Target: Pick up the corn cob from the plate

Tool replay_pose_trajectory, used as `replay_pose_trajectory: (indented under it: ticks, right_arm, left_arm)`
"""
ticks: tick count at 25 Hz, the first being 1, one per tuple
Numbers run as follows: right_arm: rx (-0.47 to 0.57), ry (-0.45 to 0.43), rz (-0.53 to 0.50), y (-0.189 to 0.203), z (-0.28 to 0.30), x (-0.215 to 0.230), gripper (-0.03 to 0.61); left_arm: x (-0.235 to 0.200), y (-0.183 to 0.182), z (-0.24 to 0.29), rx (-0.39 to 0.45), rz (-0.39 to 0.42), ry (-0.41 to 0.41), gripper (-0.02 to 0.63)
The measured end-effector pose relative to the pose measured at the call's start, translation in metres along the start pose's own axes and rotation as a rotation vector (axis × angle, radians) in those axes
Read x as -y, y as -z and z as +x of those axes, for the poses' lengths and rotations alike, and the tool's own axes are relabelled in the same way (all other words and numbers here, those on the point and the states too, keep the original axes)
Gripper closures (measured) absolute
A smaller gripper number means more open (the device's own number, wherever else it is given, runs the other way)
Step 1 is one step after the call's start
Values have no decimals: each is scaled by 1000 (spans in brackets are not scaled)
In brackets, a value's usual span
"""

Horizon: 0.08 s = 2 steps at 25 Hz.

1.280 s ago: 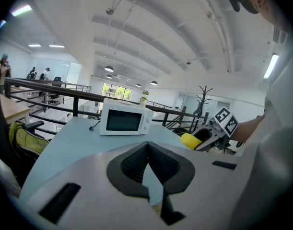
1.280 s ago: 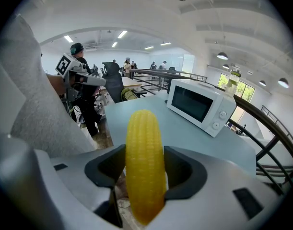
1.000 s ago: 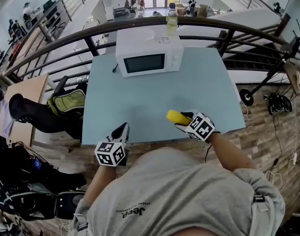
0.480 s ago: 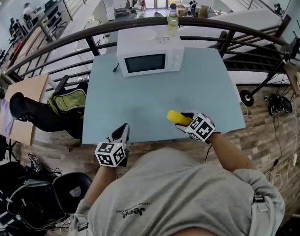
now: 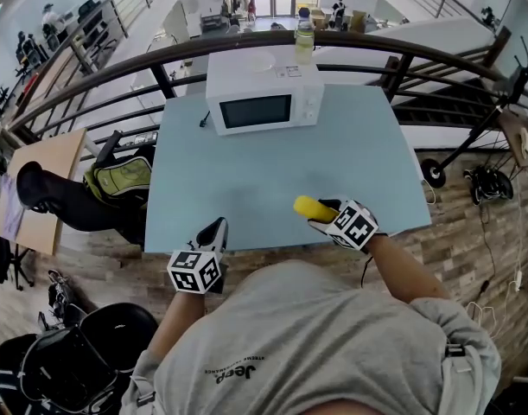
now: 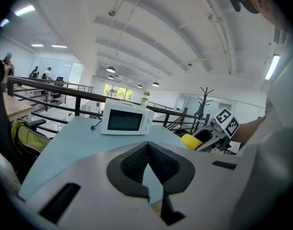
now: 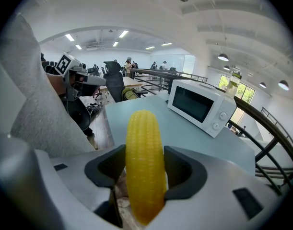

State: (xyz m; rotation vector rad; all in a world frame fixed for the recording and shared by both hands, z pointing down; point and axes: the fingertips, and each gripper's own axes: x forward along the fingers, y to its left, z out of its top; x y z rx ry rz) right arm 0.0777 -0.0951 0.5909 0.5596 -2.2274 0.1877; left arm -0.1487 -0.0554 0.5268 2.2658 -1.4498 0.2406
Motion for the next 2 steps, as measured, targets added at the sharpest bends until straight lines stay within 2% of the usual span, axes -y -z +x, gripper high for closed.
replay_pose_trajectory:
  ticks: [2]
  right_arm:
    - [-1,-2,1,1,1,-2,321]
  left_arm:
    - [0,0,0,1,1,1,606]
